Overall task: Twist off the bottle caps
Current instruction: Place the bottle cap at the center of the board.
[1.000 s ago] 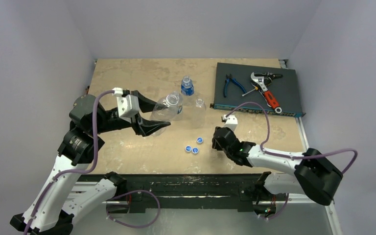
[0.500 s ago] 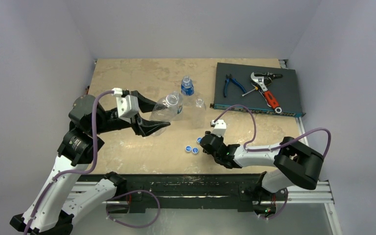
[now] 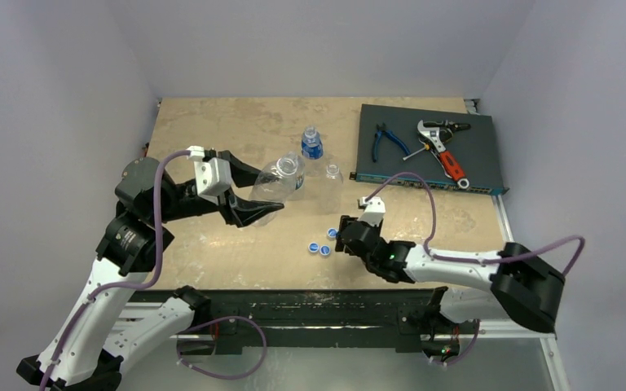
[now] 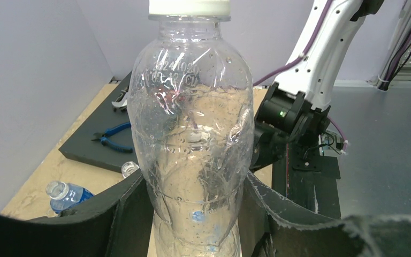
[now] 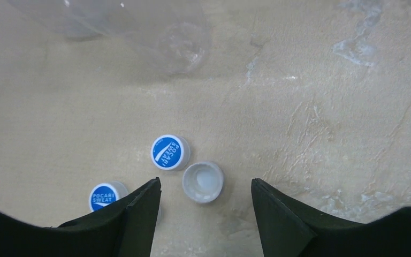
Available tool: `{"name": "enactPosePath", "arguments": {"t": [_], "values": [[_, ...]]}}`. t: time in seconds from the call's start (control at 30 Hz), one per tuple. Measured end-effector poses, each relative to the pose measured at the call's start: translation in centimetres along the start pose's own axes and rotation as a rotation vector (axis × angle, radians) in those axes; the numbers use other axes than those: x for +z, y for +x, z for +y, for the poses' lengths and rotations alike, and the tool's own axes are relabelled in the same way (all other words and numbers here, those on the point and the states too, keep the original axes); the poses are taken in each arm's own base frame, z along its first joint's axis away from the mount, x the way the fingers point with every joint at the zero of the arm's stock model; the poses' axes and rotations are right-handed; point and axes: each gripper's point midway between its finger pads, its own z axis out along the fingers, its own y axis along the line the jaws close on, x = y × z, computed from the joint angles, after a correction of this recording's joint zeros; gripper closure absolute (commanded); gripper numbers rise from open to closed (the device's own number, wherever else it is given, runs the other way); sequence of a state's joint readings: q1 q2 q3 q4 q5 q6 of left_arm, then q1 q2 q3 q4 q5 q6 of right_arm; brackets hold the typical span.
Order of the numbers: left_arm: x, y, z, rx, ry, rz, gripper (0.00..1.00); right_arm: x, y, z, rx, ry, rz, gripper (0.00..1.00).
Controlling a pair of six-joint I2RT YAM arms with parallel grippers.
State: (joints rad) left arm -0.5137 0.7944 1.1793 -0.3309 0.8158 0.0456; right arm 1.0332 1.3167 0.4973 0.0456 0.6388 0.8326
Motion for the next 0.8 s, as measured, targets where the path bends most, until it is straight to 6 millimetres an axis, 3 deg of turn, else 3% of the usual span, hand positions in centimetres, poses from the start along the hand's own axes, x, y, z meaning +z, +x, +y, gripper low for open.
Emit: {"name": "enactPosePath", "arguments": {"t": [0.1,0.23,0.4,0.5,0.63,0.8], "values": [[0.0,0.0,0.0,0.000,0.000,0.000,1.00,-2.1,-2.5,0.6,0.020,-0.053,-0.039,0.25],[0.0,0.0,0.0,0.000,0.000,0.000,1.00,-6.6,-8.9,3.2,0.064,-0.194,-0.140,0.13],[0.1,0.7,0.1,-0.007,-0.001,0.007,1.00,-16.1,-19.6,6.9,0.115,-0.461,-0.326,0.05],[0.2,1.3,0.1,-0.015,0.000,0.014,1.00,-21.1,-23.9,8.6,0.101,-0.607,-0.404,0.02],[0.3,1.9,0.2,-0.027,0.000,0.025,1.00,-26.6,-27.2,10.7,0.049,-0.801,-0.478,0.01],[0.3,2.0,0.2,-0.027,-0.002,0.025,1.00,-29.9,-28.6,13.3,-0.014,-0.968,-0.511,0.01]]}}
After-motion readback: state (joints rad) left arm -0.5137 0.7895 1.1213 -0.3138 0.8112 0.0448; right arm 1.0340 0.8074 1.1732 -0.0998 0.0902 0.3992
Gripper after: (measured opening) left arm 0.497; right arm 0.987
